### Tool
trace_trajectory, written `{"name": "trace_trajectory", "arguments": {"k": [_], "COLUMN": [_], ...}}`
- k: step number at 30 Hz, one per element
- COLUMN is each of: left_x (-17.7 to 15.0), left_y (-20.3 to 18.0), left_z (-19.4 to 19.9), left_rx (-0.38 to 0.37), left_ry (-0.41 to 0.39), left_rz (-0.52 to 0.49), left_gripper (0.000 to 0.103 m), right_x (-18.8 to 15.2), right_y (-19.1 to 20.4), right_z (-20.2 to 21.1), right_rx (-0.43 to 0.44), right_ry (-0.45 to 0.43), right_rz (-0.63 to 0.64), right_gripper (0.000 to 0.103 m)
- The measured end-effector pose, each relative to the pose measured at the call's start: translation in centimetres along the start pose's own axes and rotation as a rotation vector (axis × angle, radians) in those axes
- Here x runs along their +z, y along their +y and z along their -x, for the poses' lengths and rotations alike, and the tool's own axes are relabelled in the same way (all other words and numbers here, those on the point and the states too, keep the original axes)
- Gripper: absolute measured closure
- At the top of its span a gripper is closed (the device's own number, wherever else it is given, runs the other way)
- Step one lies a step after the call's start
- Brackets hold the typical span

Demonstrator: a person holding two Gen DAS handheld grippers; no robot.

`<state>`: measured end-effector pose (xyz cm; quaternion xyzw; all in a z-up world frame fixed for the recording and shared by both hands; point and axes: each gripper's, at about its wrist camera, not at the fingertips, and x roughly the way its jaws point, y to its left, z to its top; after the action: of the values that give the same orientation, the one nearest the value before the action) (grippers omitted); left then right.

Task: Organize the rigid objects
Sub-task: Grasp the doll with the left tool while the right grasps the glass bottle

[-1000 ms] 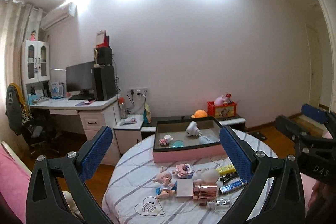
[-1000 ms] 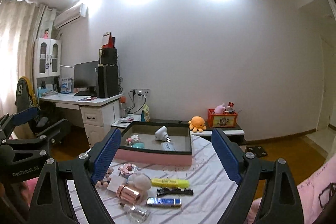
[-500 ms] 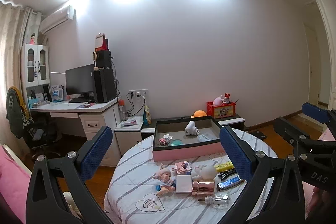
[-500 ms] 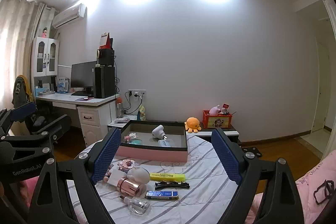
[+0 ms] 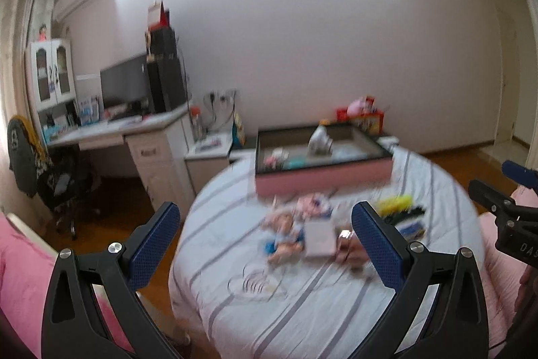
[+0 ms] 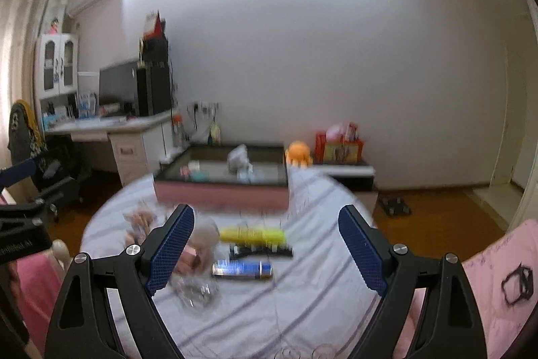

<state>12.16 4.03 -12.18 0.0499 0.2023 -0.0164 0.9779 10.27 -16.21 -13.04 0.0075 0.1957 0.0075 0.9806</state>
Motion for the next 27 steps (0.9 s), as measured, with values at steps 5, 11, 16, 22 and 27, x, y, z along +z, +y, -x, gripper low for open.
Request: {"name": "trace_trajectory", "arguments": {"k": [5,11,16,22,27], "left_x": [-2.4,-3.4,-3.6,-3.9,-4.0], "left_y": [0.6,1.4,2.4,2.3,1.6], "left_z": [-2.9,-4.0,-4.6,-5.5,-6.8], "left_rx": [-0.006,0.008,0.021,0.003,-0.02], "left_ry": [0.112,0.154,0.175,0.203,0.223], "left_rz": [0.008,0.011,0.018,0.028,0.032], "left_gripper": [0.0,0.0,0.0,0.0,0.0], "right_x": [-3.2,-5.6,-6.5,-6.7,-7.0], "right_y": [-0.1,2.8,4.8,4.6,2.7], "right_z": [-4.1,-7.6,-9.4,-10.6,-9.7], "right_rx": [0.025,0.136,0.184,0.223,0.215], "right_ry": [0.147,0.269,0.328,0.359,0.347], "right_rz": [-0.004,0.018,0.014,0.009,0.024], "right_gripper": [0.014,0.014,0.014,0.031,0.043]}}
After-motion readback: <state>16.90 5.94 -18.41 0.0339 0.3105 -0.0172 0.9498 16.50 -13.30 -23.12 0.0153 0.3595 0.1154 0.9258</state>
